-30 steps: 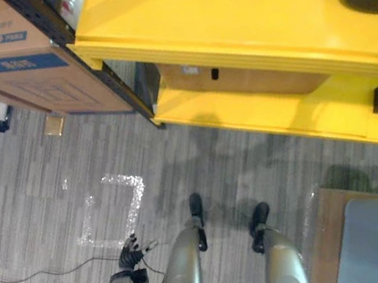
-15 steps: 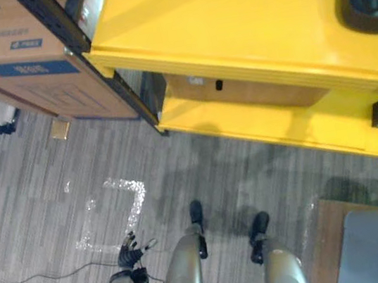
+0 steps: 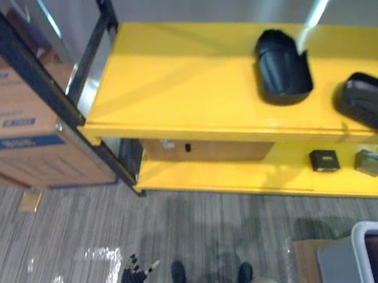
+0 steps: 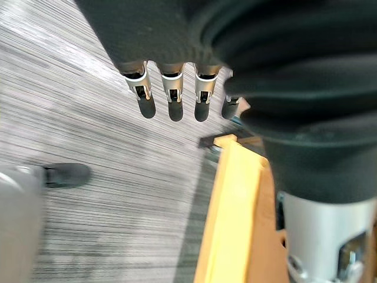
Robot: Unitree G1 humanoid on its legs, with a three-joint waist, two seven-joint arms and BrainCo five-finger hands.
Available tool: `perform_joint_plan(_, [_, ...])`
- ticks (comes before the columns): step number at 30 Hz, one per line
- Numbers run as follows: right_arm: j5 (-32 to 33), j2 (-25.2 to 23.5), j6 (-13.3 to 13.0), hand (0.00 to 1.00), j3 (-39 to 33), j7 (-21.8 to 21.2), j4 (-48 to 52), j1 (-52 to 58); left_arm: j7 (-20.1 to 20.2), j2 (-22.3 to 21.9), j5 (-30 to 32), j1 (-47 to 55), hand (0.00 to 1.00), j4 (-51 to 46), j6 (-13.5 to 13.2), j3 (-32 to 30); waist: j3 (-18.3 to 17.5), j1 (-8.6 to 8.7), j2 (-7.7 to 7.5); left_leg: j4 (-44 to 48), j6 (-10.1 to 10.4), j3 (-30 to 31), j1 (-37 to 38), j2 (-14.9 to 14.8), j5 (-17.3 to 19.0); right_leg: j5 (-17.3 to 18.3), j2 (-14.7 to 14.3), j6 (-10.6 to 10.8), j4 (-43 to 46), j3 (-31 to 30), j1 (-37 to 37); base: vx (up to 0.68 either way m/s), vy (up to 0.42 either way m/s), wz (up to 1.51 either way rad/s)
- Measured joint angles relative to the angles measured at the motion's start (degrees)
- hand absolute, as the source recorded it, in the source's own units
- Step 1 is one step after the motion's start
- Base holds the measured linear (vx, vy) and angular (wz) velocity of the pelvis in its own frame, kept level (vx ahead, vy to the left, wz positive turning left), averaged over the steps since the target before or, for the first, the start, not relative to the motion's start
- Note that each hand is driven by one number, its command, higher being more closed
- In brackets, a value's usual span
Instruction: Walk over and take plastic housings, then place them on the shelf
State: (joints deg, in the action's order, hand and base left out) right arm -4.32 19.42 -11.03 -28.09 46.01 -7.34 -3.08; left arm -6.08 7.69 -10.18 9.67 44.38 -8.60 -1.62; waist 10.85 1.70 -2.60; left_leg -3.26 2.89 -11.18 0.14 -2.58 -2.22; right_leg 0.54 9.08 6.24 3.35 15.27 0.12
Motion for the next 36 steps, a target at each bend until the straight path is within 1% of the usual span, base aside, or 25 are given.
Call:
perform_joint_plan(2, [3.3,-3.4,-1.3,0.0,-0.4,-2.7,0.9,5.5,0.0,-0.5,0.0,0.4,0.0,1.8,0.0,-0.2,-1.4,1.15,0.71,-1.3,0.2,-1.3,1.5,-0.1,-0.3,0.1,-0.2,0.0,0.0,-1.4,0.0,-0.03,0.002,-0.34])
perform_joint_plan(4, [5.4,-7.6,-2.2,0.0,0.7,-5.9,0.9,10.1,0.0,-1.2,0.1,0.8,0.0,2.0,0.6,-1.1,-2.0,2.21,0.93,-1.4,0.4,-2.1,1.9,-0.2,-0.2,0.5,-0.3,0.2,-0.1,-1.8,0.0,-0.03,-0.003,-0.18])
perform_joint_plan(5, [6.7,-10.1,-2.5,0.0,2.0,-8.1,0.6,12.7,0.2,-1.4,0.0,0.7,0.0,2.1,1.0,-1.1,-2.1,2.34,0.95,-1.4,0.5,-2.4,2.1,-0.3,-0.1,0.5,-0.3,0.2,-0.2,-2.0,0.0,-0.03,-0.005,-0.08])
perform_joint_plan(8, [7.3,-14.5,-2.7,0.0,7.4,-10.7,-3.8,15.9,1.1,-1.4,0.0,1.4,0.0,4.3,1.2,-1.1,-2.2,2.12,0.88,-1.6,0.5,-4.0,3.2,-0.5,0.1,0.4,-0.5,0.2,-0.3,-3.3,0.0,-0.01,0.004,-0.29])
perform_joint_plan(10, [11.7,-18.0,-3.1,0.0,10.2,-13.4,-10.5,16.8,2.3,-1.5,-0.1,2.3,0.0,5.0,1.2,-1.0,-2.6,2.01,0.98,-1.6,0.4,-5.2,3.9,-0.3,0.7,0.4,-0.4,0.3,-0.2,-4.5,0.1,0.02,0.02,-0.24])
perform_joint_plan(12, [13.9,-19.2,-3.4,0.0,11.0,-14.9,-14.1,16.9,3.0,-1.4,-0.1,2.1,0.0,5.4,1.2,-0.9,-2.6,2.02,1.23,-1.3,-0.1,-5.3,4.0,0.1,1.2,0.8,0.1,0.5,0.9,-4.7,-0.2,0.04,0.05,-0.08])
perform_joint_plan(14, [14.9,-19.9,-3.8,0.0,11.8,-15.7,-15.0,17.0,4.0,-1.3,-0.1,1.7,0.0,5.7,1.2,-0.6,-2.2,1.82,1.13,-1.3,-0.4,-6.1,4.9,0.7,1.7,2.1,1.0,0.3,4.7,-5.7,-1.5,0.06,0.069,-0.19])
perform_joint_plan(16, [15.1,-20.1,-3.8,0.0,13.9,-17.2,-15.0,17.2,4.8,-0.6,-0.1,1.2,0.0,5.5,1.2,-0.5,0.0,1.25,0.41,-1.0,-0.6,-7.4,7.5,1.4,3.0,3.7,1.8,0.1,10.5,-7.4,-2.6,0.02,0.025,-0.42])
perform_joint_plan(17, [15.6,-20.1,-3.8,0.0,14.5,-17.5,-15.1,17.0,4.8,-0.4,-0.1,1.2,0.0,5.5,1.2,-0.6,0.4,1.08,0.14,-1.0,-0.6,-8.0,8.0,1.3,3.3,3.7,1.8,0.1,10.8,-7.4,-2.8,-0.01,0.017,-0.49])
perform_joint_plan(18, [15.9,-20.2,-3.9,0.0,15.5,-18.4,-16.1,16.8,4.9,0.0,0.0,1.2,0.0,5.6,1.4,-0.6,0.4,0.84,0.46,-0.9,-0.5,-9.0,8.1,1.3,3.7,3.7,1.9,0.0,10.6,-7.4,-3.2,0.01,0.019,-0.41])
perform_joint_plan(20, [15.9,-20.2,-3.9,0.0,17.5,-20.0,-18.7,15.5,4.9,0.4,-0.2,1.0,0.0,5.6,1.6,-0.6,1.5,0.85,-0.29,-1.0,-0.5,-10.0,7.8,0.7,4.0,3.6,1.8,-0.1,10.8,-7.4,-4.3,0.03,0.002,-0.34])
perform_joint_plan(21, [16.0,-20.4,-3.9,0.0,17.8,-20.8,-19.6,15.2,4.9,0.6,-0.5,0.8,0.0,5.9,1.6,-0.5,2.7,0.98,0.12,-1.1,-0.5,-10.0,7.8,-0.1,4.0,3.4,1.3,-0.4,12.4,-7.2,-5.4,0.02,-0.046,-0.14])
perform_joint_plan(22, [16.0,-20.4,-4.0,0.0,18.3,-21.9,-20.8,15.3,4.9,0.7,-1.0,0.6,0.0,6.1,1.6,-0.5,3.3,0.89,0.06,-1.0,0.2,-10.0,7.8,-1.4,4.1,4.5,0.6,-2.7,12.0,-6.1,-6.2,0.0,0.0,0.0])
perform_joint_plan(23, [15.9,-20.5,-4.0,0.0,18.9,-22.8,-21.1,15.8,4.8,1.0,-1.3,0.8,0.0,6.0,1.5,-0.7,3.3,0.68,-0.3,-0.7,1.3,-10.1,7.8,-1.5,4.1,3.4,0.9,-2.4,8.2,-5.1,-5.8,0.0,0.0,0.0])
perform_joint_plan(24, [15.8,-20.7,-4.0,0.0,19.7,-23.8,-21.3,16.1,4.8,1.7,-1.3,1.1,0.0,6.1,1.6,-1.3,3.0,0.53,-1.99,-0.7,2.0,-10.1,7.9,-1.2,4.2,-1.1,1.9,-0.3,5.9,-4.3,-5.2,0.0,0.006,0.04])
perform_joint_plan(25, [15.7,-20.5,-4.0,0.0,20.0,-24.3,-21.7,15.7,4.6,1.4,-1.3,0.8,0.0,6.5,1.8,-1.9,3.2,0.6,-2.02,-0.7,2.6,-10.0,8.2,-1.9,4.1,-1.0,1.5,0.0,5.9,-3.9,-4.7,0.11,-0.064,0.05])
perform_joint_plan(27, [16.0,-19.9,-4.0,0.0,21.5,-27.1,-22.5,14.7,4.4,0.8,-1.3,0.9,0.0,6.3,1.9,-2.3,3.0,0.52,-1.18,-0.4,3.6,-9.8,8.1,-4.1,4.0,-0.3,-0.6,-1.0,5.8,-2.8,-4.4,0.2,-0.113,0.07])
perform_joint_plan(28, [17.2,-19.5,-3.4,0.0,21.8,-29.6,-22.6,14.1,4.4,0.7,-1.4,0.7,0.0,6.3,2.3,-2.4,2.8,0.51,-0.52,-0.1,4.2,-9.4,7.9,-5.1,4.3,0.1,-1.5,-1.4,5.5,-2.1,-4.0,0.24,-0.131,0.21])
perform_joint_plan(29, [17.2,-19.1,-3.4,0.0,22.5,-31.1,-22.6,13.9,4.4,0.2,-2.8,0.6,0.0,6.4,3.0,-2.3,2.4,0.46,0.28,-0.1,4.6,-8.6,7.9,-6.0,4.6,0.6,-2.2,-1.6,5.0,-1.0,-3.3,0.2,-0.095,0.32])
perform_joint_plan(30, [17.1,-19.0,-3.4,0.0,22.9,-31.2,-22.5,14.0,4.4,-0.2,-3.2,0.6,0.0,6.4,3.3,-2.4,2.2,0.55,0.69,0.0,4.8,-7.9,7.9,-6.3,4.7,0.9,-2.4,-1.7,4.7,-0.3,-2.6,0.25,-0.099,0.5])
perform_joint_plan(31, [16.8,-18.8,-3.0,0.0,23.5,-30.9,-22.4,14.0,4.4,-0.9,-3.3,0.6,0.0,6.4,3.6,-2.5,1.8,0.57,1.33,1.1,5.3,-6.5,7.8,-7.1,5.5,1.2,-2.9,-1.7,4.1,1.3,-1.0,0.16,-0.049,0.48])
perform_joint_plan(32, [16.5,-18.8,-2.6,0.0,23.7,-30.3,-22.4,13.9,4.3,-1.3,-3.3,0.6,0.0,6.4,3.6,-2.7,1.8,0.44,1.45,2.3,5.3,-6.3,7.6,-7.6,6.1,1.3,-3.2,-1.9,3.7,1.9,0.0,0.18,-0.056,0.42])
perform_joint_plan(33, [16.6,-18.8,-2.2,0.0,24.2,-28.5,-22.3,13.5,4.1,-1.6,-3.3,0.5,0.0,6.3,3.4,-2.8,1.6,-0.77,1.75,5.7,5.1,-6.0,6.9,-8.0,7.9,1.8,-3.5,-1.9,3.0,2.3,1.5,0.14,-0.039,0.2])
perform_joint_plan(34, [17.1,-18.7,-2.1,0.0,24.2,-27.0,-22.2,12.4,4.0,-1.8,-3.3,0.4,0.0,6.2,2.9,-2.8,1.3,-1.15,1.82,9.6,4.9,-5.7,5.6,-8.4,9.2,2.0,-3.4,-1.8,2.6,2.5,2.3,0.12,-0.032,0.13])
perform_joint_plan(36, [17.0,-18.0,-1.6,0.0,24.0,-25.4,-20.9,10.6,3.9,-1.9,-3.4,0.4,0.0,6.2,2.1,-2.8,1.2,-1.27,2.13,14.2,4.4,-5.2,3.5,-8.4,9.6,2.0,-2.6,-1.8,1.9,3.5,3.5,0.08,-0.005,0.2])
